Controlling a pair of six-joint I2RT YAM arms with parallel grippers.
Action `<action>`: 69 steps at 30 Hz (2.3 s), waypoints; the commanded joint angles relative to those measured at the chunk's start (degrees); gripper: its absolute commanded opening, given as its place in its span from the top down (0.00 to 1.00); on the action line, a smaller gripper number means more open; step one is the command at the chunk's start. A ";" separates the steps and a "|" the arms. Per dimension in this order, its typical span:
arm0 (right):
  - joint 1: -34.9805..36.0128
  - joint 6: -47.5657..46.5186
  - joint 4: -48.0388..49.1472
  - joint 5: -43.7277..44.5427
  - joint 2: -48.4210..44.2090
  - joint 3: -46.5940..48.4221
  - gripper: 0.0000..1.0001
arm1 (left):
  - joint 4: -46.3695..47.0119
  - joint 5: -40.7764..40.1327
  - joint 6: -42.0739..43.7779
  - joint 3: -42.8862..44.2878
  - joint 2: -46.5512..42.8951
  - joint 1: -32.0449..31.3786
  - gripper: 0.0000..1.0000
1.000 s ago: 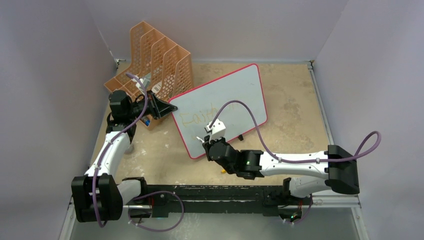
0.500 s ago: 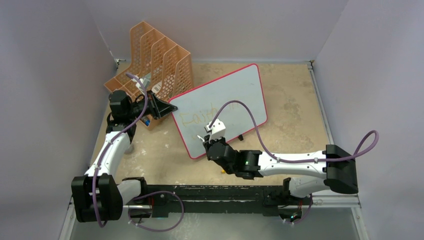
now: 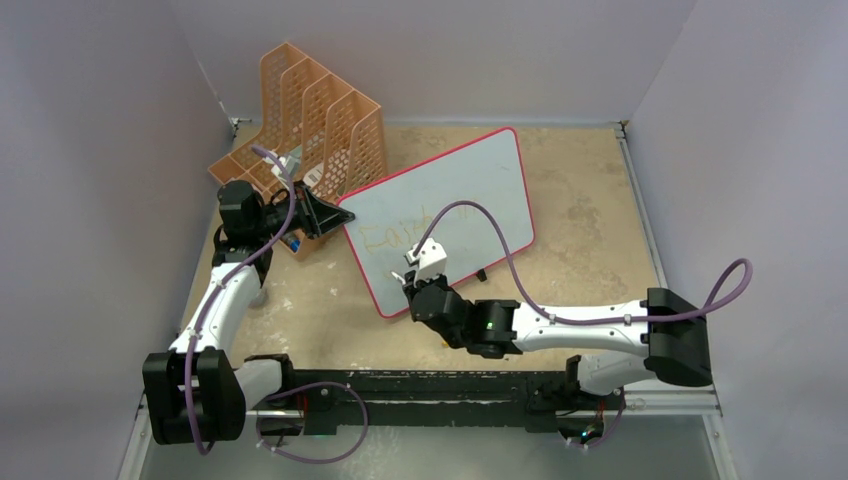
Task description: Write a sentence on the whiteboard
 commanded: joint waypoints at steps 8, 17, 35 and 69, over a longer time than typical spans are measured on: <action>-0.13 2.76 -4.96 -0.01 0.11 2.77 1.00 | 3.56 -3.25 3.93 0.49 -0.79 0.54 1.00; 0.45 3.76 -5.74 -3.30 -0.64 1.26 1.00 | 3.56 -3.41 3.93 0.49 -0.88 0.54 1.00; 2.07 5.61 -9.01 -4.33 -1.50 0.99 1.00 | 3.64 -3.35 3.87 0.49 -0.83 0.54 1.00; -0.58 6.28 -3.40 3.48 -2.64 0.35 1.00 | 3.82 -2.72 3.75 0.49 -0.62 0.54 1.00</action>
